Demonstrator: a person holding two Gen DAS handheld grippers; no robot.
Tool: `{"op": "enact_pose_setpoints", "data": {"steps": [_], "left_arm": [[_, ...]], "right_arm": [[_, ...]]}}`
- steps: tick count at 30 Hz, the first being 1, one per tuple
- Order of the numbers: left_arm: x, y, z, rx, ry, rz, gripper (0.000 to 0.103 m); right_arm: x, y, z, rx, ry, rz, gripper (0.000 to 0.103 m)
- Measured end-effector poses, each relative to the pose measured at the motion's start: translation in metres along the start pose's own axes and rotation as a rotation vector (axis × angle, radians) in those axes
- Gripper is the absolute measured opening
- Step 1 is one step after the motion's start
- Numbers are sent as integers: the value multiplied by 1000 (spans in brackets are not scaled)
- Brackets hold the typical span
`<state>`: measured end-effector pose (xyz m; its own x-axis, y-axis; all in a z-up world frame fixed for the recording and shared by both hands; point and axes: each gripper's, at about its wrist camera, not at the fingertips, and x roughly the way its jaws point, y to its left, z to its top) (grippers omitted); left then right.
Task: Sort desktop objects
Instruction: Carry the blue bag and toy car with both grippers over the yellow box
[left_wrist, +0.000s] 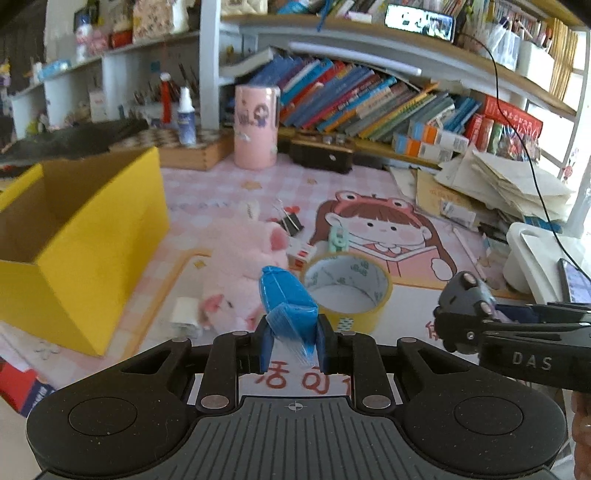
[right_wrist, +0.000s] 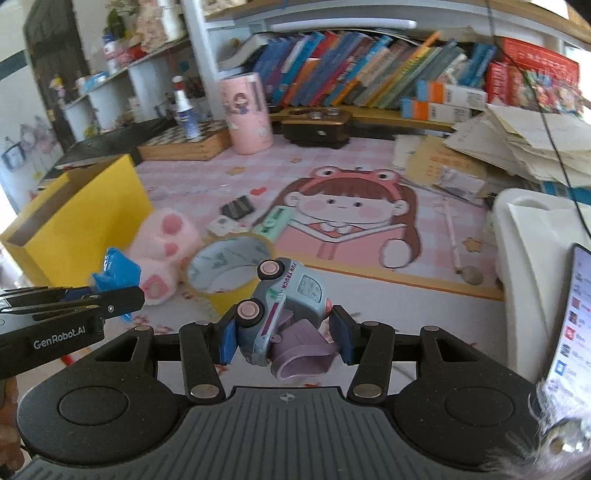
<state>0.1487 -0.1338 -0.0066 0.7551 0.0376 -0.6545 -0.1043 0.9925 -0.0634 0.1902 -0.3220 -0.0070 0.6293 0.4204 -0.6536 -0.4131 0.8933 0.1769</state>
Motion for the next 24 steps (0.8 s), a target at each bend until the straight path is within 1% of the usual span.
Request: {"op": "enact_pose_setpoints", "data": {"steps": [5,9,17,24], "left_arm": [[-13,13,-8,-37,1,23,22],[-22,27,-13,-71,-6,37,22],[-37,53,-22,-86,-11,7,22],[-54,85,-30,-81,-21,-16,22]], "right_arm": [[-2,24,-5,-65,11,50,48],[-5,39,-7,-88,9,64,48],[-15,68,-14,-82,-7,37,48],[-21,106,-24,-64,-4,19,48]]}}
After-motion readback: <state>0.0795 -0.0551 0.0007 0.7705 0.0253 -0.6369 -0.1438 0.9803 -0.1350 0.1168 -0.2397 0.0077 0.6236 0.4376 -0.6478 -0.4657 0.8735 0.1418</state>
